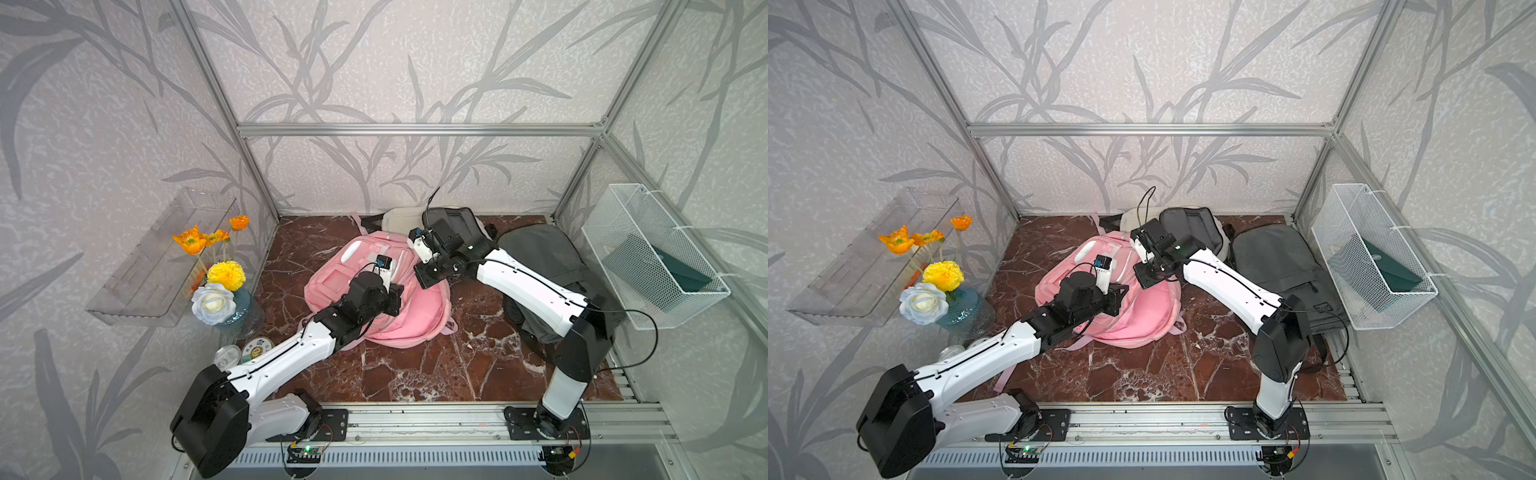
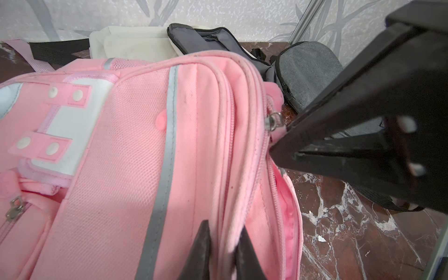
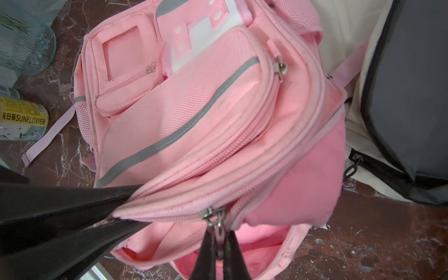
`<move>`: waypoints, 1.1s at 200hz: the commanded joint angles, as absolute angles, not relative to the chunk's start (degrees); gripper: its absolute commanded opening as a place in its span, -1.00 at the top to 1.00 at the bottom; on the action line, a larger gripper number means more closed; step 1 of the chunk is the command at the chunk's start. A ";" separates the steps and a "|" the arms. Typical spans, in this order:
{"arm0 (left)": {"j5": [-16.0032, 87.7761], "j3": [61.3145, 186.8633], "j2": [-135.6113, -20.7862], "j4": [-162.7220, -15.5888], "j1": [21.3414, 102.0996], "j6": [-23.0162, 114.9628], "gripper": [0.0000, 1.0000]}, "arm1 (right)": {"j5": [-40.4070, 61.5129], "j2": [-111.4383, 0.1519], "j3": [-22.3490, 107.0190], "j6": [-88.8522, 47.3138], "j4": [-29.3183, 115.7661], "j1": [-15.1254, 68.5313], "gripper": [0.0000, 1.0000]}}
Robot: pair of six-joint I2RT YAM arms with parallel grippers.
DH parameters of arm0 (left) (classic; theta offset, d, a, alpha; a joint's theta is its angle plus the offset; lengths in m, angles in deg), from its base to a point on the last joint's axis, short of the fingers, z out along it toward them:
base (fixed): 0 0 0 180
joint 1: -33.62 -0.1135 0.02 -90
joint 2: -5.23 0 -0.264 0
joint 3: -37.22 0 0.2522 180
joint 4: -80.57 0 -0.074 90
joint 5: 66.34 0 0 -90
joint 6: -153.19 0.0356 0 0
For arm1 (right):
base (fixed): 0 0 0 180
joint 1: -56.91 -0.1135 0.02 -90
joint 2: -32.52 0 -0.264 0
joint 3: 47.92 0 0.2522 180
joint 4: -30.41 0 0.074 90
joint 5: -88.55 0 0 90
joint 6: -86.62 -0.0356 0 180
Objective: Zip up the backpack
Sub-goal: Zip the zipper on the backpack.
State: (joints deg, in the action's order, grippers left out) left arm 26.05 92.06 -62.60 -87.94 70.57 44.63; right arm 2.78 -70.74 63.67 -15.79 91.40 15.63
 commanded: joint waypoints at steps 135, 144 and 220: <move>23.70 93.51 -65.88 -80.46 69.80 45.70 1.00 | -8.51 -66.25 67.00 -18.62 99.53 16.95 1.00; 23.82 93.14 -65.85 -79.97 69.79 45.70 1.00 | -10.52 -66.41 67.56 -17.77 100.27 17.94 1.00; 21.88 89.45 -61.13 -79.19 69.81 46.40 1.00 | -14.96 -74.09 71.57 -15.57 105.36 25.84 1.00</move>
State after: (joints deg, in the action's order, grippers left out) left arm 27.84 92.04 -64.18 -87.89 70.96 45.68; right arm 2.78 -73.19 68.50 -14.63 100.77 18.73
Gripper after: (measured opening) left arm 0.137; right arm 0.072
